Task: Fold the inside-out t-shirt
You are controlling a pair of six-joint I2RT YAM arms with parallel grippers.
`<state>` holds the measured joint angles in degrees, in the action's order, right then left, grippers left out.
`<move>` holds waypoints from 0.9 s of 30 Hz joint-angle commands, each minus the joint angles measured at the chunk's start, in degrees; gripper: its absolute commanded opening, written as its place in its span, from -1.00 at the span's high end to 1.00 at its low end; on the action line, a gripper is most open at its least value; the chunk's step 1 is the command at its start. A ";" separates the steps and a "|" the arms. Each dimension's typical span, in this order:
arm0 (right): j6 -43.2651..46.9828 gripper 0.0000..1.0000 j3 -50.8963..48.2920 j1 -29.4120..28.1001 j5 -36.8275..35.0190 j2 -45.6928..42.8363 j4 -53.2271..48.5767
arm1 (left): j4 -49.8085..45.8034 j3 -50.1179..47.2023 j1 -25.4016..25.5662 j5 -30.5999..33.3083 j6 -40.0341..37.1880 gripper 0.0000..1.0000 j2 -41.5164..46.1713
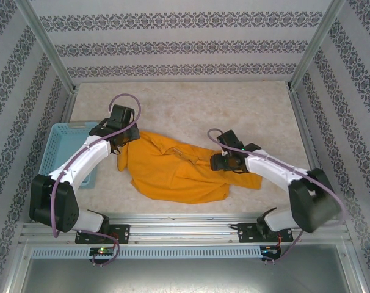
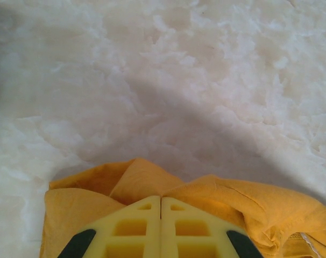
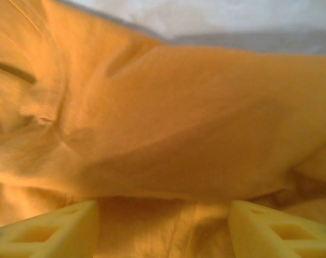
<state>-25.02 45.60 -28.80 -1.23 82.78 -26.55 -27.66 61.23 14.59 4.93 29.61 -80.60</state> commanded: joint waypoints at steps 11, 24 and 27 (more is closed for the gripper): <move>4.39 1.00 10.03 -0.23 -12.68 4.22 -3.00 | 0.74 -0.67 -2.28 1.38 0.01 1.00 4.67; 7.26 1.00 17.05 11.85 -3.44 3.75 -5.15 | 1.91 -2.57 -3.12 2.12 0.96 1.00 6.11; 7.35 1.00 22.64 13.32 -2.54 11.32 -6.43 | 2.16 -2.47 -3.13 1.37 1.07 1.00 5.23</move>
<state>-18.83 64.07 -16.67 -6.09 88.05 -31.46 -27.40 58.83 12.25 6.02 29.82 -74.63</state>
